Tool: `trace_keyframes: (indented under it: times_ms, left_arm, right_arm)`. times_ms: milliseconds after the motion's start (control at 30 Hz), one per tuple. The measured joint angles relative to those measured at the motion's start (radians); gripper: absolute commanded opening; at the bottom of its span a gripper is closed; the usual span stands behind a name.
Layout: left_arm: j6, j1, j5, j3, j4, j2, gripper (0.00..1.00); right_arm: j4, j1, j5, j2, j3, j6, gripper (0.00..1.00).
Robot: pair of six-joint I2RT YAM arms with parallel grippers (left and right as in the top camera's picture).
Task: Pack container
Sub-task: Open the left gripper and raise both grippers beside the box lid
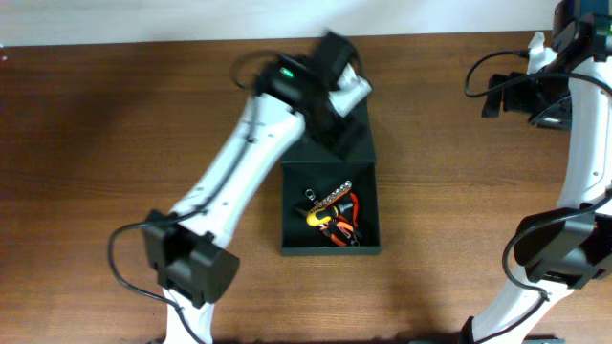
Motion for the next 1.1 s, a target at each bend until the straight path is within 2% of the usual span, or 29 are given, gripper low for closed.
trace_keyframes:
  times_ms: [200,367,533,867,1100]
  left_arm:
    - [-0.100,0.170,-0.037,0.134,-0.090,0.000,0.99]
    - [-0.220,0.321,-0.040,0.140,-0.162,0.000,0.99]
    - [-0.270,0.426,-0.039,0.140,-0.213,0.000,0.99]
    - [-0.292,0.455,-0.033,0.140,-0.236,0.000,0.99]
    - [-0.295,0.455,-0.034,0.140,-0.171,0.000,0.99]
  right_arm:
    - [0.000,0.000,0.000,0.000,0.000,0.000,0.99]
    - [0.070,0.000,0.000,0.000,0.000,0.000,0.99]
    - [0.102,0.000,0.000,0.000,0.000,0.000,0.99]
    - [0.132,0.000,-0.031,0.000,0.000,0.005,0.99]
    - [0.273,0.002,-0.150,0.000,0.000,0.005,0.99]
